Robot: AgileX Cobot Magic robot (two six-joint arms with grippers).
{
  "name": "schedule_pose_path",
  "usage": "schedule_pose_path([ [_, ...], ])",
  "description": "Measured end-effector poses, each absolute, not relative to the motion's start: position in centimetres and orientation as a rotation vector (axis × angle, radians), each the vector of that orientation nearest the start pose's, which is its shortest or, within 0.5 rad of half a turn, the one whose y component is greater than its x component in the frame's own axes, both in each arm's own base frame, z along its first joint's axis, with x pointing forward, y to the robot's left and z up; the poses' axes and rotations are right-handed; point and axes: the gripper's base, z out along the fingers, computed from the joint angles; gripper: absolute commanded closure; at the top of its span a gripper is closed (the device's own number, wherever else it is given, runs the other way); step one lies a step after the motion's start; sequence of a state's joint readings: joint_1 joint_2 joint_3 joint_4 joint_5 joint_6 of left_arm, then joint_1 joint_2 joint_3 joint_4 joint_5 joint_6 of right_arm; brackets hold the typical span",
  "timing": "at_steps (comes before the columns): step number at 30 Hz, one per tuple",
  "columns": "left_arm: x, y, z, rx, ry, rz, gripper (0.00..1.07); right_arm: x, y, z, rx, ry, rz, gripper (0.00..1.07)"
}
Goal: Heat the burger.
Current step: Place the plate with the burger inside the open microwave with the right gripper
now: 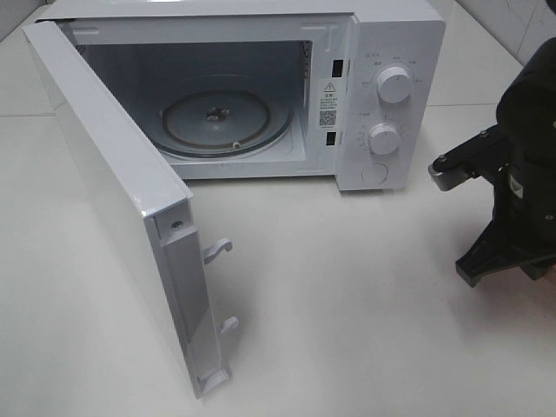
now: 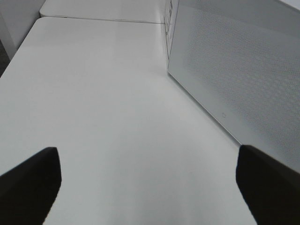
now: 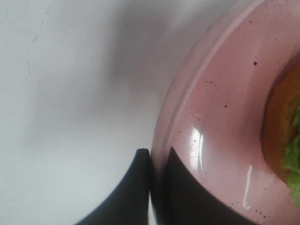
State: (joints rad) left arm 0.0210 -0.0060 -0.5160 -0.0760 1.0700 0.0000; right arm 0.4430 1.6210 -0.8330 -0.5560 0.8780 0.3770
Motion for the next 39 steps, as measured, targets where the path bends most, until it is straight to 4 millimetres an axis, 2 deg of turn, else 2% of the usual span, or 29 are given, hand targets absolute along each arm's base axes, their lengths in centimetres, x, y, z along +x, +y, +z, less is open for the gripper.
schedule_pose_path([
  [9, -0.8, -0.6, 28.1, -0.016, 2.030, -0.077, 0.14, 24.8, 7.3, 19.6, -0.579, 2.824, -0.621, 1.07],
  [16, -0.8, -0.6, 28.1, -0.016, 2.030, -0.077, 0.14, 24.0, 7.8, 20.6, -0.591, 2.806, -0.635, 1.07],
  [33, -0.8, -0.6, 28.1, -0.016, 2.030, -0.077, 0.14, 22.3, 10.0, 21.1, -0.653, 2.775, -0.689, 1.07],
  [39, -0.8, -0.6, 28.1, -0.016, 2.030, -0.077, 0.14, 20.8, 10.2, 20.5, -0.709, 2.767, -0.700, 1.07],
])
